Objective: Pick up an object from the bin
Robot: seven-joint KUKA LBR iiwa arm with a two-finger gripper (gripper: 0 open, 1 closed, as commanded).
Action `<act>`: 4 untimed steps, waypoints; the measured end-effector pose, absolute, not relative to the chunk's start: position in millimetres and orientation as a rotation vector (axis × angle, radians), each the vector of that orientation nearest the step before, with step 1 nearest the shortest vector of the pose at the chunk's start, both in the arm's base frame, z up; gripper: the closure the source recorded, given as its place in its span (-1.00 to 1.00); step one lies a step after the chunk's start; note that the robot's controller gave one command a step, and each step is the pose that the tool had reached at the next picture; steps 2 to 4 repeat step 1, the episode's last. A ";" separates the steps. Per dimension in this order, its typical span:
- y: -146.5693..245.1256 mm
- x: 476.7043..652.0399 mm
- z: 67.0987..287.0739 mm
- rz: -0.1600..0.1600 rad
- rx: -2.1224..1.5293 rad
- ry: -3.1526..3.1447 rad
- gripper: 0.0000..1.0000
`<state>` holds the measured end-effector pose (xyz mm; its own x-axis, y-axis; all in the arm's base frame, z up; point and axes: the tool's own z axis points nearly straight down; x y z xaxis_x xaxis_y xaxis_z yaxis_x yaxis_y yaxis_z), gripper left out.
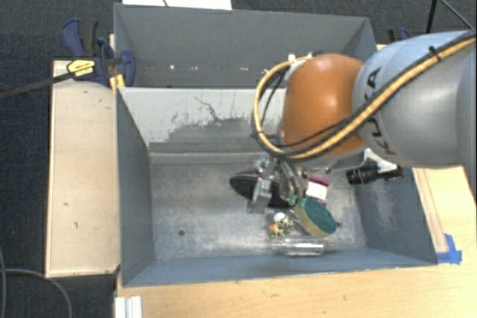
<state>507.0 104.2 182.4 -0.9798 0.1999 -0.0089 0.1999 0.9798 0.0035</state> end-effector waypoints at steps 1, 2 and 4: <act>119.1 519.7 286.9 0.006 0.340 3.113 1.00; 119.1 519.7 286.9 0.006 0.340 3.113 1.00; 119.1 519.7 286.9 0.006 0.340 3.113 1.00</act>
Offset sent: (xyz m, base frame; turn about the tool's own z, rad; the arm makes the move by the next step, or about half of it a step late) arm 0.0105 0.0139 0.0995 0.0188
